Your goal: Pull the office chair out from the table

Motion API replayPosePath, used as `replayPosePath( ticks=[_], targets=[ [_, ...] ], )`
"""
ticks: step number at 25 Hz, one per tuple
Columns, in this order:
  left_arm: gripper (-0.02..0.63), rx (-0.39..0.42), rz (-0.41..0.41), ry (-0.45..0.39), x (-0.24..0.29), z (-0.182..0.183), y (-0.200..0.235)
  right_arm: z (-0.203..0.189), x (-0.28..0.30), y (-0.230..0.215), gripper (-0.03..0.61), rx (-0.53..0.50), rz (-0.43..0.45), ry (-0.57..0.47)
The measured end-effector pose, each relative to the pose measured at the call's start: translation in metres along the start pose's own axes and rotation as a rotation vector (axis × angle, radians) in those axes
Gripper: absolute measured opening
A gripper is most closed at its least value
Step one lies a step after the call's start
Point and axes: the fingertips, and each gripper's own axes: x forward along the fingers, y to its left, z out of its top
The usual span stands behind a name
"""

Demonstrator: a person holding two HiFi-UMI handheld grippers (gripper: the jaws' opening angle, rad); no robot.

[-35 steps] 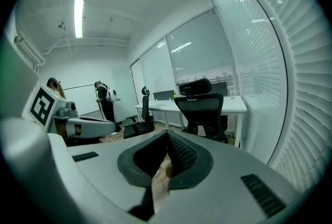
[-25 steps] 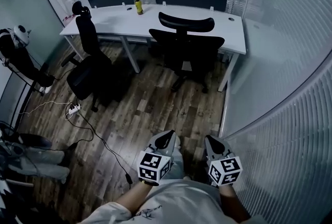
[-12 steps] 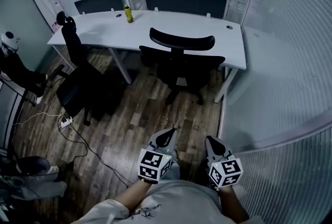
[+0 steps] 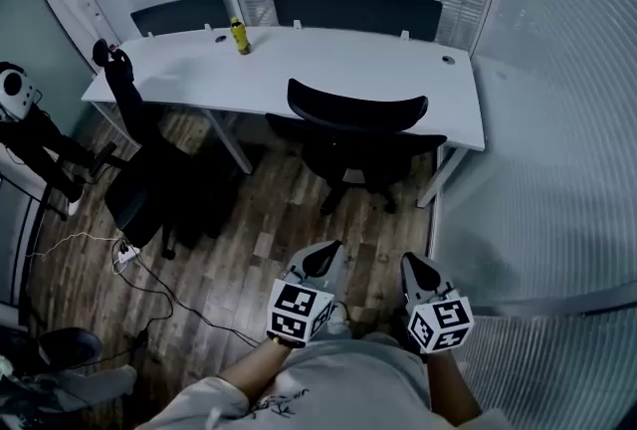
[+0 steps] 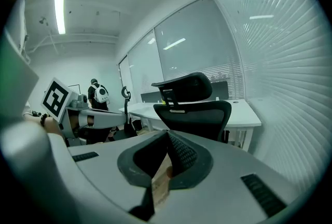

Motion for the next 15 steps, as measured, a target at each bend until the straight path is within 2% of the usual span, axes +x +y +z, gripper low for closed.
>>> replayPosePath(
  ticks=[8,15],
  targets=[
    [0.012,-0.017,-0.020,0.004,0.028,0.014,0.023,0.024,0.026,-0.018,0.008,-0.016,-0.044,0.000],
    [0.012,-0.010,0.018,-0.005,0.055,0.027,0.042,0.047,0.059,-0.042,0.008,-0.041,-0.016,-0.020]
  ],
)
